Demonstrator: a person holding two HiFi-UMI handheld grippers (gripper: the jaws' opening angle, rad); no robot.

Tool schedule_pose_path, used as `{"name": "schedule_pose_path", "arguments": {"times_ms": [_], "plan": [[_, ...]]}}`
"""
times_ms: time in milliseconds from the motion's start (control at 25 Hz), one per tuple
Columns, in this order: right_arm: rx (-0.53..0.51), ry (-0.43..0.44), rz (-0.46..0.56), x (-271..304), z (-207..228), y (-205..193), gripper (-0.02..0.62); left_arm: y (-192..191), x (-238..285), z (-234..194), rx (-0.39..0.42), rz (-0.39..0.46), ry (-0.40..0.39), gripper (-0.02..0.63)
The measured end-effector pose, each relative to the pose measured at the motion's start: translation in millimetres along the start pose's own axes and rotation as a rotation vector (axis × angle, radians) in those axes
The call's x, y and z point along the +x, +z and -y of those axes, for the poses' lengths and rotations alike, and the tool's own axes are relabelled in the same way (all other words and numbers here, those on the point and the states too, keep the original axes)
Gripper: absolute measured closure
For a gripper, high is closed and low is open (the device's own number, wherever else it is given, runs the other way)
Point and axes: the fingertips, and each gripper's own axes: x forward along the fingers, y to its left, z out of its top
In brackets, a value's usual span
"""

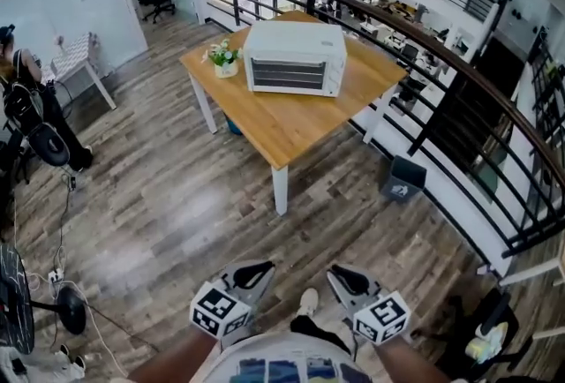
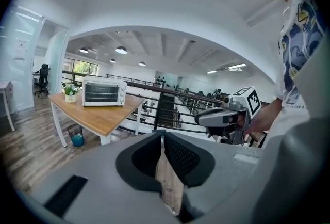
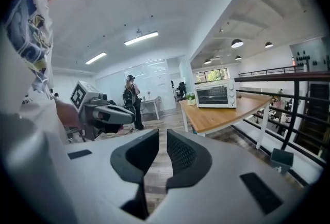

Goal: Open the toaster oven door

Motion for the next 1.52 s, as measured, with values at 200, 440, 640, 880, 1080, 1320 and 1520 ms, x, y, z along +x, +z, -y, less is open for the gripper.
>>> {"name": "schedule_pose_path", "arguments": {"times_ms": [200,440,640,880,1080,1320,1520], "plan": [[-0.004,0.042,-0.015,12.1,80.8,15.9,0.546,51.2,78.7,-27.5,-0.03,0.055,0.035,0.569],[0.022,0.037,-0.025,28.1,137.8,24.3,0.551,99.2,138.4,-74.5,-0.006,0.072,0.078,0.522],[0.039,-0.013,-0.029,47.0,177.4,36.9,0.549,134.7,181.9,-145.1,0.001,0.08,0.136,0.523],[0.046,-0.165,-0.029,65.9,229.0,60.5,0.549,181.8,241.7,-240.0,-0.03,0.116,0.135,0.51],[0.083,-0.276,-0.035,85.1,256.9,69.3,0.549,221.8,284.6,-320.7,-0.009,0.117,0.153,0.506],[0.145,-0.384,-0.027,108.5,274.2,76.6,0.552,256.7,329.0,-411.7,0.016,0.081,0.22,0.504],[0.179,-0.488,-0.017,115.2,284.6,73.4,0.554,273.4,366.7,-469.1,-0.011,0.057,0.246,0.499]]}}
